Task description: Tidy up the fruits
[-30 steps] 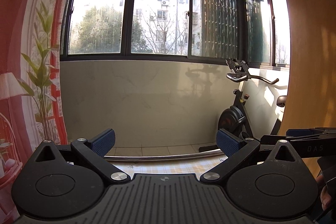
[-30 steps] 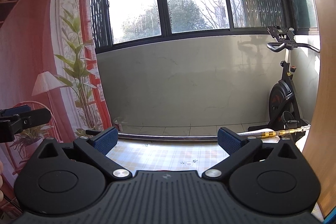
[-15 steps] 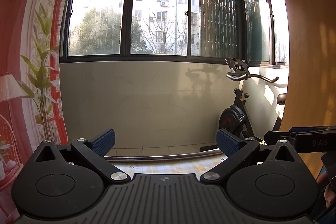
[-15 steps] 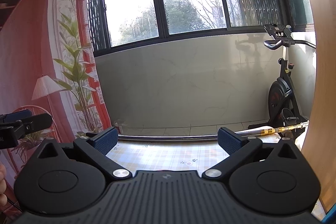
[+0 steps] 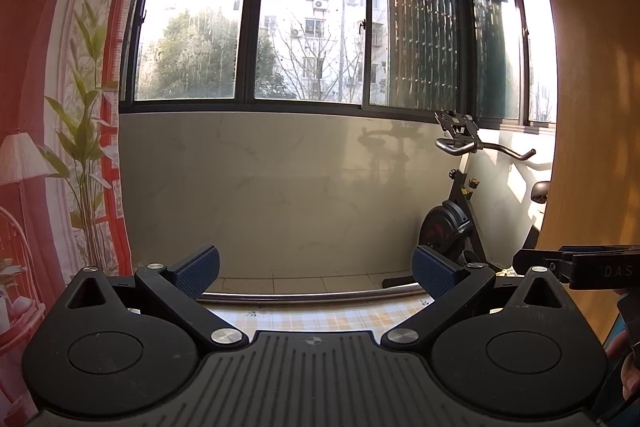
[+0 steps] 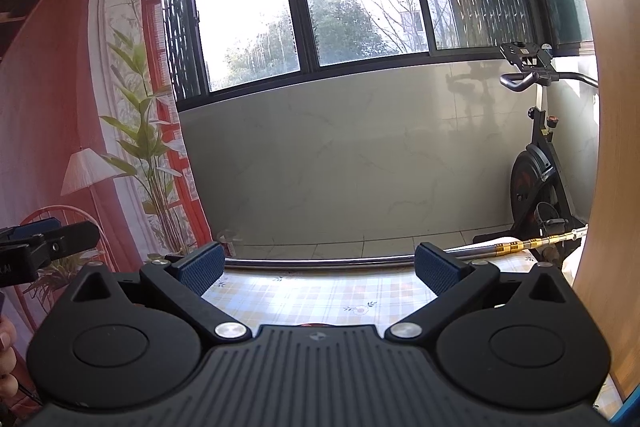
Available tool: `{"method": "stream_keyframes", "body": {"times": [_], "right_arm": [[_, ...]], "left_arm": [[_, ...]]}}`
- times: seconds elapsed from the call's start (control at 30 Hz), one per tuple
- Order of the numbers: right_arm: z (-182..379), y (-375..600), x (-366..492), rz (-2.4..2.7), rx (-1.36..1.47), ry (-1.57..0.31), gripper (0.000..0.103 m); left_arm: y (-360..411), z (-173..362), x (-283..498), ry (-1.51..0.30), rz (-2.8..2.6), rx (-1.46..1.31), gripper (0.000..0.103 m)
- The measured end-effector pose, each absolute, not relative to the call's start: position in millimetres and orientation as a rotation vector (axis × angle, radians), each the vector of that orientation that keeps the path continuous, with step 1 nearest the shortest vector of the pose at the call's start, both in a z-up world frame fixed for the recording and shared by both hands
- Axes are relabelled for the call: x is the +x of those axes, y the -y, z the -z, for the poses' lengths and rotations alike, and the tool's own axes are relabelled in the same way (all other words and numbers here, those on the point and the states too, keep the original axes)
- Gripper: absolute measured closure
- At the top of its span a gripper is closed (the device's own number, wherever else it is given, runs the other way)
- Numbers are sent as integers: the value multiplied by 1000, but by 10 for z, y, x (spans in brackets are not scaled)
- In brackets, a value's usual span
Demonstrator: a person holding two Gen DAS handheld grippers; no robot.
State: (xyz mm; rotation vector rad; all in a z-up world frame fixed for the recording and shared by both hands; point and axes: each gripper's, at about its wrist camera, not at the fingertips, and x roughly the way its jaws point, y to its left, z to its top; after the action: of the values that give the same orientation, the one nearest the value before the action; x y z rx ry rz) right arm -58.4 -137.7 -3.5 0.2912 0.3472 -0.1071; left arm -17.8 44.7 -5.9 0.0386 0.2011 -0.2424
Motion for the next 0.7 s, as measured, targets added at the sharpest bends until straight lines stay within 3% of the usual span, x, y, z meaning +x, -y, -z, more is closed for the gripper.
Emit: {"method": "stream_keyframes", "body": {"times": [0.7], "right_arm": [[42, 1398, -584, 116, 298, -361, 0]], "left_arm": [[-439, 44, -203, -199, 233, 36, 0]]}}
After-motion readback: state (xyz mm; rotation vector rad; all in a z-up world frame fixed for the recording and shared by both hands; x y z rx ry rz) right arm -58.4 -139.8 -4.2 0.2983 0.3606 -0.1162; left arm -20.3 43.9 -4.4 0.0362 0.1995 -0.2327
